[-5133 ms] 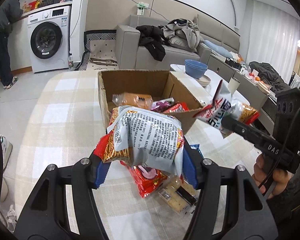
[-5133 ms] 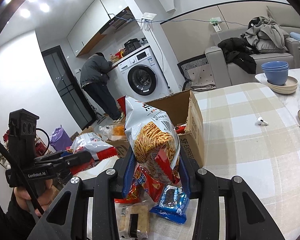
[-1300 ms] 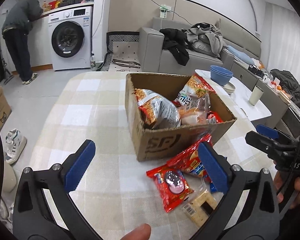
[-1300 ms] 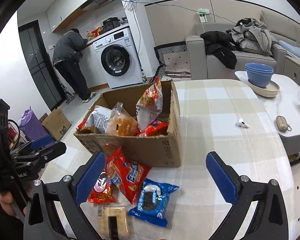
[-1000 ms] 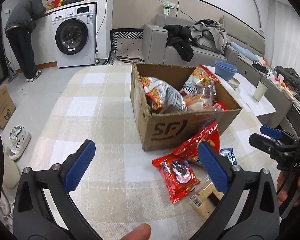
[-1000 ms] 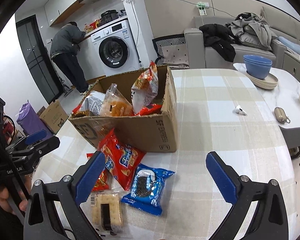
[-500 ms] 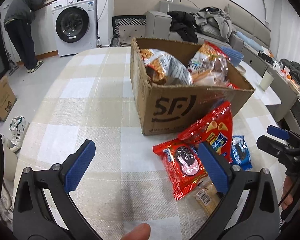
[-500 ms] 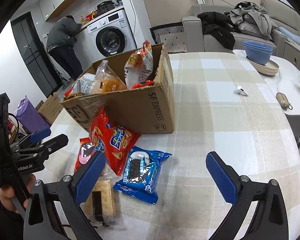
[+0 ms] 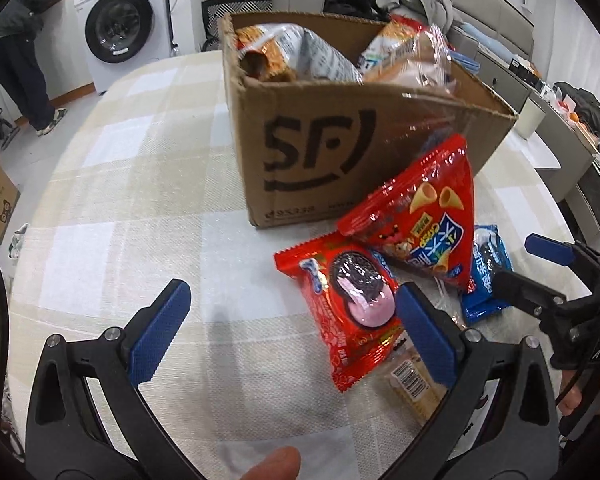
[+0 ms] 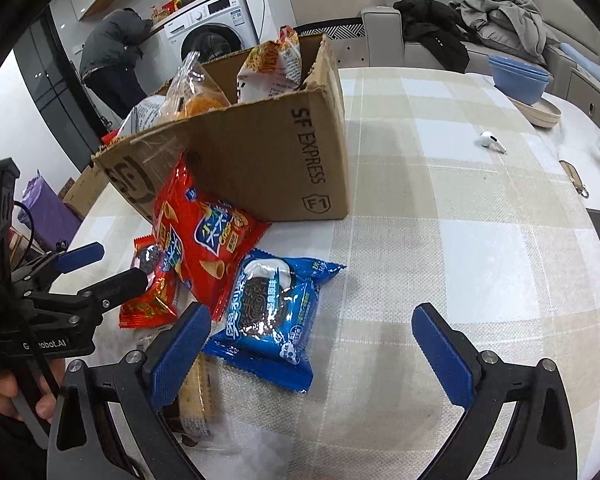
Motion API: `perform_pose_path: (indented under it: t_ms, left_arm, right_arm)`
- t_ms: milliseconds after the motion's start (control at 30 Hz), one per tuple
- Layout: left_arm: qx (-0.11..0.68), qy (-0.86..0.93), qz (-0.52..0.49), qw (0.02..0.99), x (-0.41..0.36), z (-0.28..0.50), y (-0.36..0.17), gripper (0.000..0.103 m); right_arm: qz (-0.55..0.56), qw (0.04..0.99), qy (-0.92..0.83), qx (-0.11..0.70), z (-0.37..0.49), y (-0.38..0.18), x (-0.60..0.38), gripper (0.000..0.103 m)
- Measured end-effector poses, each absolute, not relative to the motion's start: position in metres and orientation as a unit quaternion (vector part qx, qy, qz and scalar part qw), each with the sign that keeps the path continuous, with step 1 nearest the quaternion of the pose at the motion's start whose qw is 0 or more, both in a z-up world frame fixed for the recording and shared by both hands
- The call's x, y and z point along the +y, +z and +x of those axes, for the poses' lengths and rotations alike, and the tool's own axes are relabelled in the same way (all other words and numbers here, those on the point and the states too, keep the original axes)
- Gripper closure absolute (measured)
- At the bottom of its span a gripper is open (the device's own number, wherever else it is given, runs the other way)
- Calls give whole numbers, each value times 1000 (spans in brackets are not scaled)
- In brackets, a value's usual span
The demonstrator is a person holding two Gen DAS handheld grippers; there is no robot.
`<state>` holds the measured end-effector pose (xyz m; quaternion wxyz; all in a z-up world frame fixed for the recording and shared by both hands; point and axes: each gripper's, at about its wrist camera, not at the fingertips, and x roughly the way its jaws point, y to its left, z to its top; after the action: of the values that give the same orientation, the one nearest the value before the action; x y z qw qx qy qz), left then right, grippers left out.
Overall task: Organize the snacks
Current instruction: 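Grasp the red Oreo pack with the left gripper while the right grasps the blue Oreo pack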
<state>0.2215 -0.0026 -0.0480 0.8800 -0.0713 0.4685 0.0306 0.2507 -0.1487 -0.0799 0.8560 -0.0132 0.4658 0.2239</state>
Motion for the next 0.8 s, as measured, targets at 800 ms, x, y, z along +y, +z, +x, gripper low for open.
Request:
perform_pose_path:
  t_ms: [800]
  left_arm:
    - [501,20,-67,863,-23,282,-86,1]
  right_arm:
    - [-46,850,197,486,260,-94,-161,1]
